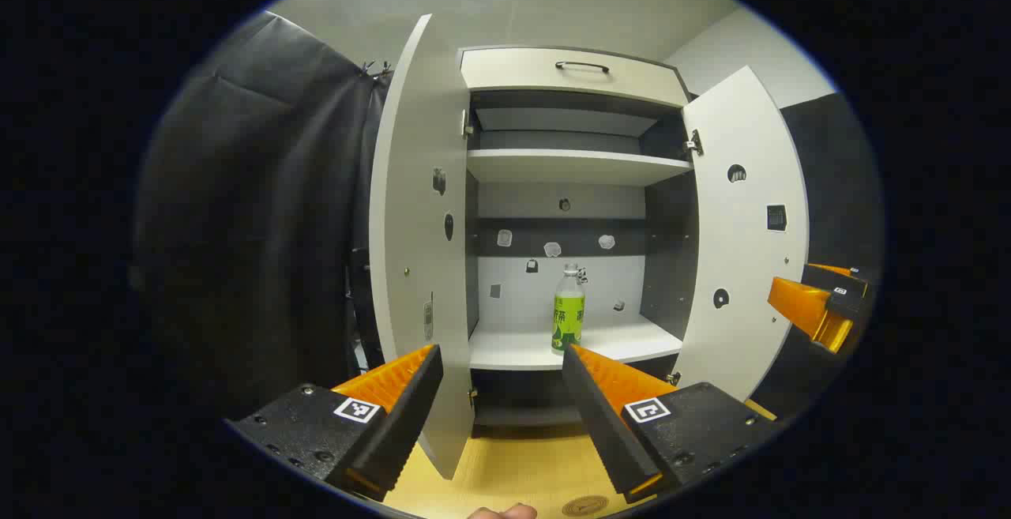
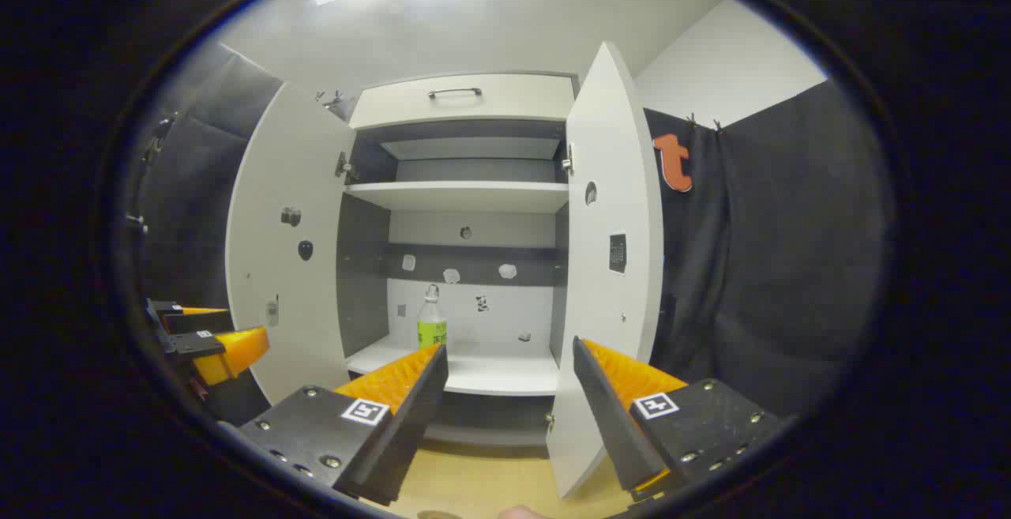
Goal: Grasp the bottle in the cabinet with the left hand and place it on the coaster, then close the right door with the right hand and the left door with the left hand.
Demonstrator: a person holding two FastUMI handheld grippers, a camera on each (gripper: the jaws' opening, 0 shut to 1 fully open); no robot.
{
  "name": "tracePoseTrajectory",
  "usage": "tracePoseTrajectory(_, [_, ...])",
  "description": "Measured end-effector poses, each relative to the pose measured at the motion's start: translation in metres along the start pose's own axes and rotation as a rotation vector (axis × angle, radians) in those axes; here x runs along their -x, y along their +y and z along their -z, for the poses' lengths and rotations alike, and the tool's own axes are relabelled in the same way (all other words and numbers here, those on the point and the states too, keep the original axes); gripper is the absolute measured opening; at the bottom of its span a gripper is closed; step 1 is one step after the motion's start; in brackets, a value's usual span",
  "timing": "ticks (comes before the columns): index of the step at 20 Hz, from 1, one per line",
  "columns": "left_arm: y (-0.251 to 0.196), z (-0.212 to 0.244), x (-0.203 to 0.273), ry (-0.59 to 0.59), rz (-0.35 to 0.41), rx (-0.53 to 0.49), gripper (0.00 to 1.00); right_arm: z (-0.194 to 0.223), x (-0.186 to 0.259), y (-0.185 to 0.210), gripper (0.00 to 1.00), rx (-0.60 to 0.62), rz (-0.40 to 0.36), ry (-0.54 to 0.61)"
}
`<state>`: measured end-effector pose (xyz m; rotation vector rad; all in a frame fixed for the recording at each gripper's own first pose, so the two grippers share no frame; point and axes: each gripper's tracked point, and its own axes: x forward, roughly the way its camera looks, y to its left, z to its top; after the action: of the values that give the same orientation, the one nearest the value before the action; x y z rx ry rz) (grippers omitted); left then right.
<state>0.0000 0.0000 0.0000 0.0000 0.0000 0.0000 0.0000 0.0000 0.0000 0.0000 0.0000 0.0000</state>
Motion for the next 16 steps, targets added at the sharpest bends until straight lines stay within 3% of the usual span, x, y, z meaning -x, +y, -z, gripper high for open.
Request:
tracePoseTrajectory(7, [-0.02, 0.002, 0.0, 0.015, 0.0, 0.057, 0.97, 0.004, 0.009, -0.003, 0.97, 0.024, -0.034, 0.009])
tracePoseTrajectory(8, [-0.024, 0.005, 0.001, 0.019, 0.002, 0.072, 0.96, 0.004, 0.01, -0.003, 0.92, 0.031, -0.041, 0.004])
tracePoseTrajectory(9, [-0.028, 0.007, 0.001, 0.026, 0.004, 0.08, 0.94, 0.004, 0.011, -0.003, 0.97, 0.03, -0.05, 0.0])
tracePoseTrajectory(10, [-0.03, 0.008, -0.002, 0.029, 0.002, 0.079, 0.97, 0.005, 0.01, -0.002, 0.97, 0.026, -0.059, 0.0])
tracePoseTrajectory(11, [-0.031, 0.011, -0.002, 0.04, -0.003, 0.072, 0.93, 0.006, 0.012, -0.003, 0.97, 0.02, -0.068, 0.003])
tracePoseTrajectory(14, [-0.038, 0.019, -0.006, 0.061, -0.012, 0.07, 0.97, 0.007, 0.012, 0.001, 0.97, 0.017, -0.113, -0.007])
tracePoseTrajectory(16, [-0.048, 0.024, -0.011, 0.066, 0.005, 0.082, 0.94, 0.015, 0.011, 0.01, 0.97, 0.033, -0.164, 0.004])
